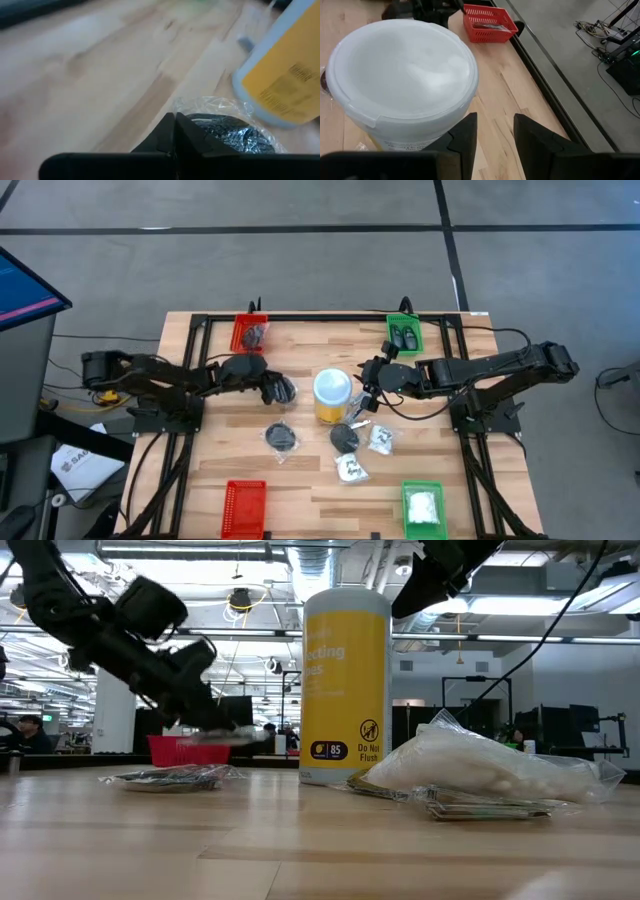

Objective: Pick & Place Travel size toiletries
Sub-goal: Put the black hairbrush into the top orange bin

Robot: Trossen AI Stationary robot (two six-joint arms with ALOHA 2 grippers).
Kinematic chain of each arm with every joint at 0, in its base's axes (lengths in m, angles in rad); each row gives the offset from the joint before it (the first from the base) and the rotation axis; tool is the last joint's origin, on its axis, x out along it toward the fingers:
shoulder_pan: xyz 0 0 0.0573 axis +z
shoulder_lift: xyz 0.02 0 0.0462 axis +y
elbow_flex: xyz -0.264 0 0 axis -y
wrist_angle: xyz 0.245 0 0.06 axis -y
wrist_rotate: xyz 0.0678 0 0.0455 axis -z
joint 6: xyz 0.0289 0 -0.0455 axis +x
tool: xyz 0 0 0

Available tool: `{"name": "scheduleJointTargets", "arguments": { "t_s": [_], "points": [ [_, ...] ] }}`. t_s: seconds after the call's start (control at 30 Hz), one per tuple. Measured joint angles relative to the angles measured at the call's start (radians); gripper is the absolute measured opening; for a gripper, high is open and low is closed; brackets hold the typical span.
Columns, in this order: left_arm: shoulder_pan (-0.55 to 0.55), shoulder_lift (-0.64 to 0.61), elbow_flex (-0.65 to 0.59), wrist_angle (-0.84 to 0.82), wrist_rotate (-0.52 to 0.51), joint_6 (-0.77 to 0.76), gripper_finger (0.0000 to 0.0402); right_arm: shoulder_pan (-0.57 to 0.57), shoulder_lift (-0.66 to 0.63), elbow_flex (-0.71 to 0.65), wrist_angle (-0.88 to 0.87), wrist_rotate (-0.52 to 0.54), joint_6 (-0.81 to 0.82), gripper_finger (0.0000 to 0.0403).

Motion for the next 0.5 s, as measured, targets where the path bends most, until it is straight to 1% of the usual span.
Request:
{"name": "scheduleJointTargets", "arguments": {
  "t_s": [0.27,0.5],
  "points": [
    [-0.007,-0.203,0.001,-0.162,-0.121,0.002,0.0000,0.000,0.000,0.000,0.000,0.000,0.000,0.0118],
    [-0.007,-0.335,0.001,-0.188,-0.207,0.059,0.0000,0.000,0.000,0.000,0.000,0.000,0.000,0.0118]
  ]
}}
